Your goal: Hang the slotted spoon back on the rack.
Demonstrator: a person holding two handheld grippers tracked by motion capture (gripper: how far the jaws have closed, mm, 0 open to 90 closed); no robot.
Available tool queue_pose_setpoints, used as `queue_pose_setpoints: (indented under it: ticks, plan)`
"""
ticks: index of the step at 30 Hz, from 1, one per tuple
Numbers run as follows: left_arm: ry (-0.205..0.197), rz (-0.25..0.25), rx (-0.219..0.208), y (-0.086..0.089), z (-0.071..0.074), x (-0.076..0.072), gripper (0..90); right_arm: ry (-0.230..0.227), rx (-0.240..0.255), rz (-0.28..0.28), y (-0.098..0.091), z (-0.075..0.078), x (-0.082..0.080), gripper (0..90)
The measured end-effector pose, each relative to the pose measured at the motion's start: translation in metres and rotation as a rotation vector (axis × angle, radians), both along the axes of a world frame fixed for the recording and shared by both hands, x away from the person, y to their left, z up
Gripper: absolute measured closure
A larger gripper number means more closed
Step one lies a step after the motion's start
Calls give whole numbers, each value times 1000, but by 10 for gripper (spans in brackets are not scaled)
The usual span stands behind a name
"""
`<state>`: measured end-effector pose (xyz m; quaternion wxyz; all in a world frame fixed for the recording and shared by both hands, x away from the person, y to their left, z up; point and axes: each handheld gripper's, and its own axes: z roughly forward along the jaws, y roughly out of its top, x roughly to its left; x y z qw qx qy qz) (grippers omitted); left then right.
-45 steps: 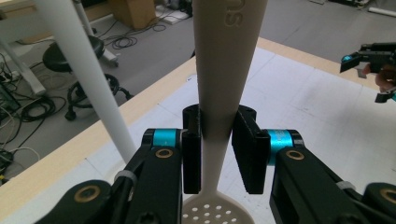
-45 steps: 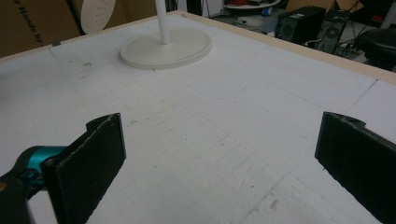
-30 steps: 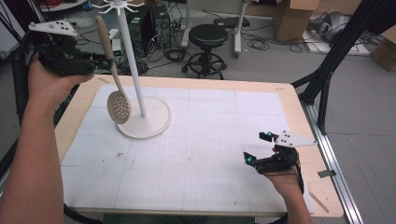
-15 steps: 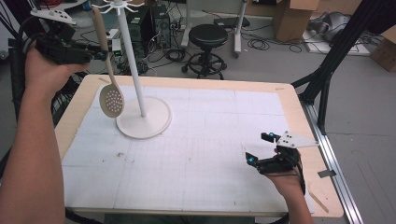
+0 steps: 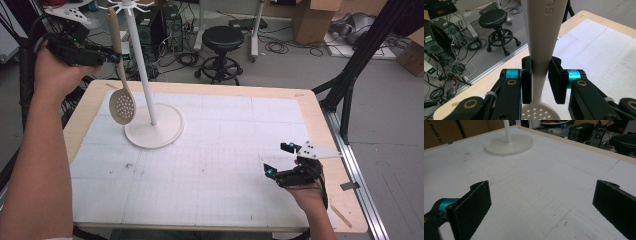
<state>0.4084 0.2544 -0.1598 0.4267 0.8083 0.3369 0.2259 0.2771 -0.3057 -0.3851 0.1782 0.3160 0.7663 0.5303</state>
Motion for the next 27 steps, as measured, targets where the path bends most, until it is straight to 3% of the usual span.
queue_pose_setpoints:
  ticks: [5, 12, 20, 27]
  plan:
    - [2, 3, 9, -4, -1, 3, 740, -2, -1, -1, 0, 0, 0, 5]
    - [12, 43, 35, 1, -4, 7, 739, 4, 2, -2, 0, 0, 0, 5]
    - [15, 48, 31, 2, -4, 9, 735, 5, -4, -1, 1, -1, 1, 5]
    - [-25, 31, 45, 1, -3, 1, 629, 2, -4, 3, 2, 0, 0, 5]
